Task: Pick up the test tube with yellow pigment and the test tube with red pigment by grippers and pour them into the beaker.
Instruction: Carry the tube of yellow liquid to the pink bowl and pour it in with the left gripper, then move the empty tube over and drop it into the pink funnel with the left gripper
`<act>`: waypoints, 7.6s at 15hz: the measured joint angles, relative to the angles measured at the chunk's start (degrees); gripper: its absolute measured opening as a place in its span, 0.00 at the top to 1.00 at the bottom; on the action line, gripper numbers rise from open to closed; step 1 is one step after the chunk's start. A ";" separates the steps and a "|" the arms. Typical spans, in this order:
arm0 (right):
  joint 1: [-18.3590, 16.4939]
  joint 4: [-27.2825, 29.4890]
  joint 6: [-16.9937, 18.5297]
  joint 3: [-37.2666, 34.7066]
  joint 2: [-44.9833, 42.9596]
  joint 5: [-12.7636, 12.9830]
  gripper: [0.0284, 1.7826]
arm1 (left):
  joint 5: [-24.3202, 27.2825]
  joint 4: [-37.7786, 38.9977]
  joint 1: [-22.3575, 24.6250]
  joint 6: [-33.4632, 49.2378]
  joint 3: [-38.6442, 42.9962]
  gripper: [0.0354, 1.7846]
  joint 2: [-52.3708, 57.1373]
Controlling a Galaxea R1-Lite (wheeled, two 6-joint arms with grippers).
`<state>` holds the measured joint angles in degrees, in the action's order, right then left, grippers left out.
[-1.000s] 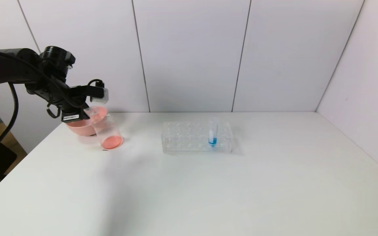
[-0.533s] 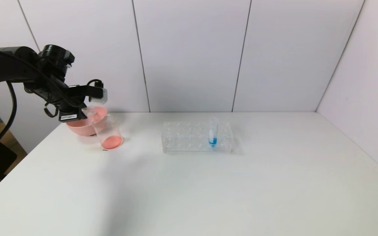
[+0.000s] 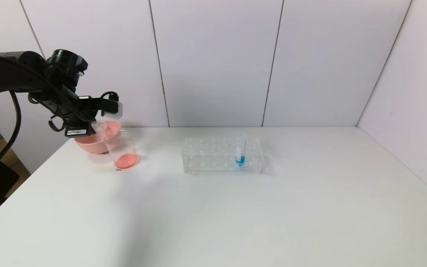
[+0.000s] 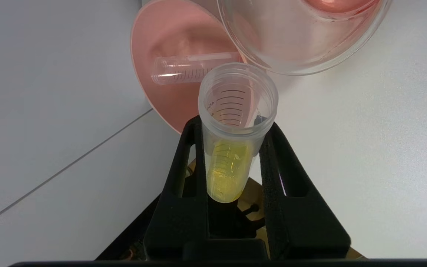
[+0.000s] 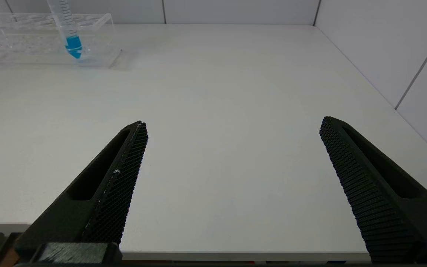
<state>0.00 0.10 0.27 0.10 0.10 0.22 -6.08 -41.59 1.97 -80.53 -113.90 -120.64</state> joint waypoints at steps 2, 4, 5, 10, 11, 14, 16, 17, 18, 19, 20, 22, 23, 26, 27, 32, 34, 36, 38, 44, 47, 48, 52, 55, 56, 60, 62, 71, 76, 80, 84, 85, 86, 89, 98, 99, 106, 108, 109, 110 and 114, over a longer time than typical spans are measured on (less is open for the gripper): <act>0.00 0.00 0.00 0.00 0.00 0.02 0.05 | -1.85 0.09 -0.29 -0.12 0.00 0.78 0.02; 0.00 0.00 -0.02 0.00 0.00 0.00 0.05 | -2.05 0.12 -0.61 -0.15 0.00 0.78 0.02; 0.00 0.00 -0.02 0.00 0.00 0.02 0.05 | -2.26 0.15 -0.71 -0.12 0.00 0.78 0.02; 0.00 0.00 0.00 0.00 0.00 0.00 0.05 | -4.41 0.33 -1.45 -0.20 0.00 0.78 -0.04; 0.00 0.00 0.00 0.00 0.00 0.00 0.05 | -5.00 0.34 -1.45 -0.22 0.00 0.78 -0.04; 0.00 0.00 0.00 0.00 0.00 0.02 0.05 | -5.74 0.69 -1.88 -0.23 0.00 0.78 -0.15; 0.00 0.00 0.00 0.00 0.00 0.02 0.05 | -5.95 0.56 -1.93 -0.23 0.00 0.78 -0.22; 0.00 0.00 0.00 0.00 0.00 0.02 0.05 | -6.01 0.54 -1.93 -0.23 0.00 0.78 -0.22; 0.00 0.00 -0.02 0.00 0.00 0.02 0.05 | -5.99 0.54 -1.95 -0.23 0.00 0.78 -0.23; 0.00 0.00 0.00 0.00 0.00 0.02 0.05 | -6.07 0.54 -2.02 -0.30 0.00 0.78 -0.23; 0.00 0.00 -0.02 0.00 0.00 0.02 0.05 | -6.64 0.54 -2.08 -0.32 0.00 0.78 -0.28; 0.00 0.00 0.00 0.00 0.00 0.00 0.05 | -8.11 0.45 -2.22 -0.34 0.00 0.78 -0.30; 0.00 0.00 0.00 0.00 0.00 0.00 0.05 | -8.63 0.54 -2.39 -0.30 0.00 0.78 -0.33; 0.00 0.00 0.00 0.00 0.00 0.00 0.05 | -8.74 0.59 -2.66 -0.32 0.06 0.78 -0.41; 0.00 0.00 0.00 0.00 0.00 0.00 0.05 | -8.77 0.59 -2.72 -0.32 0.06 0.78 -0.41; 0.00 0.00 -0.02 0.00 0.00 0.00 0.05 | -9.20 0.15 -2.99 -0.32 0.09 0.78 -0.45; 0.00 0.00 -0.02 0.00 0.00 0.02 0.05 | -10.48 0.44 -3.45 -0.54 0.34 0.78 -0.56; 0.00 0.00 0.00 0.00 0.00 0.02 0.05 | -13.34 0.76 -4.04 -0.65 0.52 0.78 -0.67; 0.00 0.00 -0.02 0.00 0.00 0.02 0.05 | -13.59 0.78 -4.18 -0.61 0.59 0.78 -0.69; 0.00 0.00 0.02 0.00 0.00 0.00 0.05 | -13.81 0.74 -4.51 -0.78 0.61 0.78 -0.78; 0.00 0.00 -0.02 0.00 0.00 0.00 0.05 | -13.92 0.72 -4.73 -0.74 0.63 0.78 -0.83; 0.00 0.00 0.00 0.00 0.00 0.02 0.05 | -13.95 0.69 -4.75 -0.72 0.63 0.78 -0.87; 0.00 0.00 0.00 0.00 0.00 0.02 0.05 | -13.95 0.69 -4.78 -0.69 0.63 0.78 -0.91; 0.00 -0.02 -0.02 0.00 0.00 -0.01 0.05 | -13.92 0.76 -4.82 -0.67 0.61 0.78 -0.91; 0.00 0.00 -0.02 0.00 0.00 0.00 0.05 | -13.92 0.78 -4.86 -0.65 0.61 0.78 -0.91; 0.00 0.00 -0.02 0.00 0.00 0.00 0.05 | -13.92 0.87 -5.14 -0.69 0.59 0.78 -0.91; 0.00 0.00 -0.02 0.00 0.00 0.00 0.05 | -13.90 1.17 -5.39 -0.67 0.48 0.78 -0.95; 0.00 0.00 0.00 0.00 0.00 -0.01 0.05 | -16.43 1.30 -6.05 -0.80 0.43 0.78 -1.16; 0.00 0.00 -0.02 0.00 0.00 0.02 0.05 | -18.27 1.30 -6.49 -0.89 0.43 0.78 -1.46; 0.00 0.00 0.00 0.00 0.00 0.02 0.05 | -20.15 1.80 -7.20 -0.94 0.43 0.78 -1.88; 0.00 0.00 0.00 0.00 0.00 0.05 0.05 | -21.53 1.79 -7.59 -1.35 0.43 0.78 -2.21; 0.00 0.00 0.00 0.00 0.00 0.02 0.05 | -21.59 1.77 -7.62 -1.35 0.43 0.78 -2.22; 0.00 0.00 0.00 0.00 0.00 0.02 0.05 | -22.19 1.77 -7.67 -1.38 0.43 0.78 -2.27; 0.00 0.00 0.00 0.00 0.00 0.02 0.05 | -24.43 1.77 -8.17 -2.11 0.45 0.78 -2.55; 0.00 0.00 0.00 0.00 0.00 0.02 0.05 | -24.73 1.68 -8.39 -2.10 0.45 0.78 -2.66; 0.00 0.00 0.00 0.00 0.00 0.00 0.05 | -24.73 1.68 -8.41 -2.10 0.50 0.78 -2.66; 0.00 0.00 0.00 0.00 0.00 0.00 0.05 | -24.81 1.07 -8.41 -1.85 0.61 0.78 -2.57; 0.00 0.00 0.00 0.00 0.00 0.00 0.05 | -24.81 1.00 -8.47 -1.94 0.65 0.78 -2.51; 0.00 0.00 0.00 0.00 0.00 0.00 0.05 | -24.83 0.94 -8.41 -2.02 0.67 0.78 -2.49; 0.00 0.00 -0.02 0.00 0.00 0.02 0.05 | -25.05 0.72 -8.36 -2.10 0.72 0.78 -2.49; 0.00 0.00 0.00 0.00 0.00 0.02 0.05 | -26.27 0.34 -8.47 -2.32 0.76 0.78 -2.51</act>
<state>0.00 0.10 0.27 0.10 0.10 0.24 -32.35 -41.25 -6.50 -82.85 -113.14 -123.15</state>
